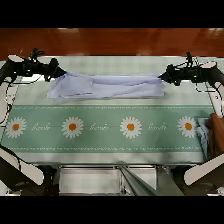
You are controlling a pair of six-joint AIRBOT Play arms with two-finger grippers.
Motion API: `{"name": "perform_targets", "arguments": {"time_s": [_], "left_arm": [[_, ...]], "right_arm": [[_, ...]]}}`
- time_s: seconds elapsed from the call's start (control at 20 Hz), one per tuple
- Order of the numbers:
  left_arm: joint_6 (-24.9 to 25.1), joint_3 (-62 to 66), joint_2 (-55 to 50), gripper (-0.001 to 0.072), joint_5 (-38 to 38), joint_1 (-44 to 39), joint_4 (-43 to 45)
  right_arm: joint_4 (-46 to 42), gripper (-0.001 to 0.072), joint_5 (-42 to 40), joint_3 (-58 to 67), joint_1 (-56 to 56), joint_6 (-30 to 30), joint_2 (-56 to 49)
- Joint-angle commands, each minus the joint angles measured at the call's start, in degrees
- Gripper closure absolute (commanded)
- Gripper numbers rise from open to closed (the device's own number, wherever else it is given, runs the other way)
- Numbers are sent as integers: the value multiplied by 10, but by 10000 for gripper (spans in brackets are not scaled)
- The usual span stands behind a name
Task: Fold the shirts.
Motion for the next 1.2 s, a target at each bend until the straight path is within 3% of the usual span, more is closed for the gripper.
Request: {"name": "perform_targets", "arguments": {"time_s": [0.0, 0.1, 0.15, 0.2, 0.25, 0.4, 0.55, 0.65, 0.8, 1.0, 1.15], "left_arm": [[19, 3, -7, 687, 10, -5, 0], [48, 3, -6, 685, 7, -13, 0], [47, 3, -6, 629, 3, -16, 0], [47, 3, -5, 423, -2, -18, 0], [45, 6, -3, 208, -14, -17, 1], [45, 50, 9, 200, -99, 13, 7], [41, 52, 83, 201, -117, 58, 16], [64, 23, 148, 201, -122, 69, 72], [92, -147, 269, 201, -68, 58, 101], [111, -344, 397, 201, 43, 24, 101], [111, -378, 406, 201, 43, 5, 101]], "right_arm": [[10, 682, -38, 2, 12, -5, -12], [11, 676, -58, 2, 19, -5, -12], [18, 576, -59, 2, 19, -5, -12], [27, 395, -53, 2, 19, -7, -12], [28, 293, -35, 8, 14, -9, -12], [29, 296, 101, 68, -30, 3, -10], [26, 296, 199, 107, -98, 5, 30], [-36, 296, 197, 94, -140, 6, 77], [-98, 296, 131, -20, -168, 9, 124], [-46, 296, 89, -106, -145, 3, 79], [17, 296, 82, -90, -112, -6, 23]]}}
